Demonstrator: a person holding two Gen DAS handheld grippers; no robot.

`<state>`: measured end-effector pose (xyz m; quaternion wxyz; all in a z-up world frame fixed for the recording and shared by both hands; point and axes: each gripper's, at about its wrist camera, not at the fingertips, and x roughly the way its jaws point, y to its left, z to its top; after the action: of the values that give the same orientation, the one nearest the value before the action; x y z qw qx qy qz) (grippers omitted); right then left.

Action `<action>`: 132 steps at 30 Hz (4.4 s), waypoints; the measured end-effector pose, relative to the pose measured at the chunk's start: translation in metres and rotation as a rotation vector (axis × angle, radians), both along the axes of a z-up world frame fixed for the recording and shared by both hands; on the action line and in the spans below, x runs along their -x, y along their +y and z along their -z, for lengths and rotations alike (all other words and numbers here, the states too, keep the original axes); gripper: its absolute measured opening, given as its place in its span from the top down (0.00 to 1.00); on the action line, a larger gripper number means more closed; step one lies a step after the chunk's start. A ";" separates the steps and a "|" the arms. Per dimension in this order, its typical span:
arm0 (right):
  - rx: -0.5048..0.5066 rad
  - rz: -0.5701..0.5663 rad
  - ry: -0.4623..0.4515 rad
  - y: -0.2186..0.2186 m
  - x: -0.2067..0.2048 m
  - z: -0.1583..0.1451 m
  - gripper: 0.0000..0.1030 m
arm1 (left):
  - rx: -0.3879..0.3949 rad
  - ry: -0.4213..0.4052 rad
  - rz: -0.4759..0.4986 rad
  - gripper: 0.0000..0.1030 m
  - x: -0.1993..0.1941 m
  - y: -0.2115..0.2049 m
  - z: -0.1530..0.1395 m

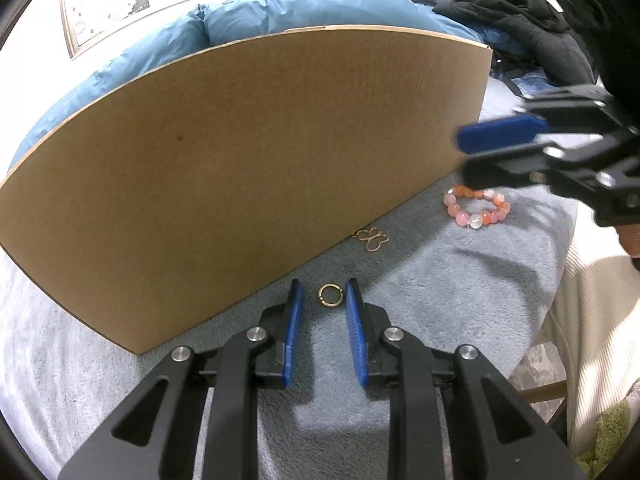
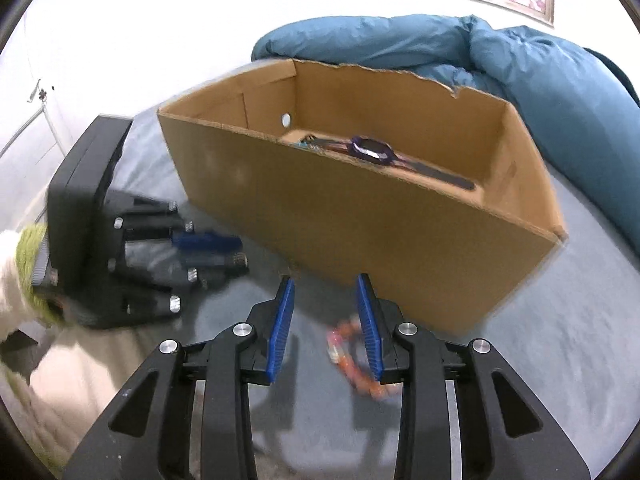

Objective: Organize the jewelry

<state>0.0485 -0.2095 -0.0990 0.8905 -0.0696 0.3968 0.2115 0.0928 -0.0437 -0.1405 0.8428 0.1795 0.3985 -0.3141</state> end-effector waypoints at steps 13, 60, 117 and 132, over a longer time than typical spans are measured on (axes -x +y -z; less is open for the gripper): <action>-0.015 0.108 -0.012 -0.016 -0.030 0.000 0.85 | 0.003 -0.006 0.000 0.80 0.001 0.001 0.001; 0.107 -0.412 0.069 0.034 -0.045 0.045 0.84 | 0.009 0.067 0.115 0.89 -0.026 0.012 -0.005; 0.150 -0.322 0.050 0.020 -0.030 0.042 0.84 | -0.079 0.055 0.093 0.89 -0.013 -0.005 -0.008; 0.146 -0.322 0.048 0.019 -0.031 0.042 0.84 | -0.077 0.053 0.093 0.89 -0.014 -0.001 -0.008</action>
<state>0.0798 -0.1903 -0.1407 0.8280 -0.1916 0.4162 0.3233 0.1072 -0.0447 -0.1320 0.8088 0.2220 0.4237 -0.3421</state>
